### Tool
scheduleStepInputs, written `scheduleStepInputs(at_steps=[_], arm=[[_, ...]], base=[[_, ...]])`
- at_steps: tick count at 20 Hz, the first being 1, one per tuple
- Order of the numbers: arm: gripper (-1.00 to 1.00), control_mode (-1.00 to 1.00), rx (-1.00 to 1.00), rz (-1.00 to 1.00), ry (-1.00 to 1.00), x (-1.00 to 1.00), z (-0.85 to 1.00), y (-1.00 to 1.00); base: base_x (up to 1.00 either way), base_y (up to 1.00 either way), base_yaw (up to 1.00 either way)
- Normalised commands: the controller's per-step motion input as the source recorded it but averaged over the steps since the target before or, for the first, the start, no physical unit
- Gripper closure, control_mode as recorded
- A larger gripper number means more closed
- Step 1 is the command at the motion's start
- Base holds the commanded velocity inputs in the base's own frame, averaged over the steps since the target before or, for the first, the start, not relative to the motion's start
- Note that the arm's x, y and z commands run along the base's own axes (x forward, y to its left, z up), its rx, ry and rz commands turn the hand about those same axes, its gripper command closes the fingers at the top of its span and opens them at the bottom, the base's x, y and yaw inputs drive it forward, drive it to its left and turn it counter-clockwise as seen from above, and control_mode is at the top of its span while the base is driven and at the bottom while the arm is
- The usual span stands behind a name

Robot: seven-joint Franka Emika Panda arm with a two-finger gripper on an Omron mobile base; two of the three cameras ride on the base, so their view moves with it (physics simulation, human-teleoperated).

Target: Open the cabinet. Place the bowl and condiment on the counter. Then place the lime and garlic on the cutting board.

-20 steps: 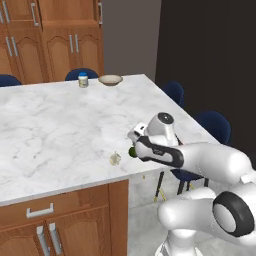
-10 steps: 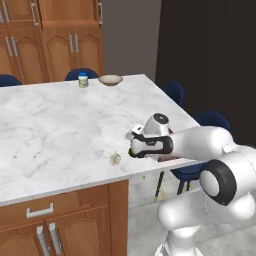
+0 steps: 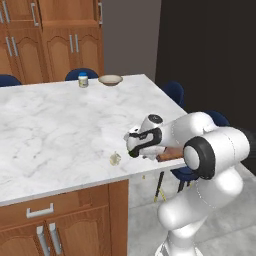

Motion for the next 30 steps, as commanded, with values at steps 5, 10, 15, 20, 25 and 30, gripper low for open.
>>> scheduleStepInputs(at_steps=[5, 10, 15, 20, 25, 30], arm=[[-1.00, -1.00, 0.00, 0.00, 0.05, 0.27, -0.23, 0.00], [-1.00, -1.00, -0.02, 0.00, 0.04, 0.26, -0.28, 0.01], [1.00, -1.00, -0.03, 0.00, 0.06, 0.11, -0.26, 0.09], [1.00, -1.00, -0.01, 0.00, 0.03, 0.12, -0.10, 0.00], [1.00, -1.00, 0.03, -0.01, 0.01, -0.01, 0.68, -0.57], [1.00, -1.00, 0.00, -0.13, 0.01, 0.00, 0.69, -0.91]], base=[[0.00, 0.00, 0.00], [0.00, 0.00, 0.00], [0.00, 0.00, 0.00], [0.00, 0.00, 0.00], [0.00, 0.00, 0.00], [0.00, 0.00, 0.00]])
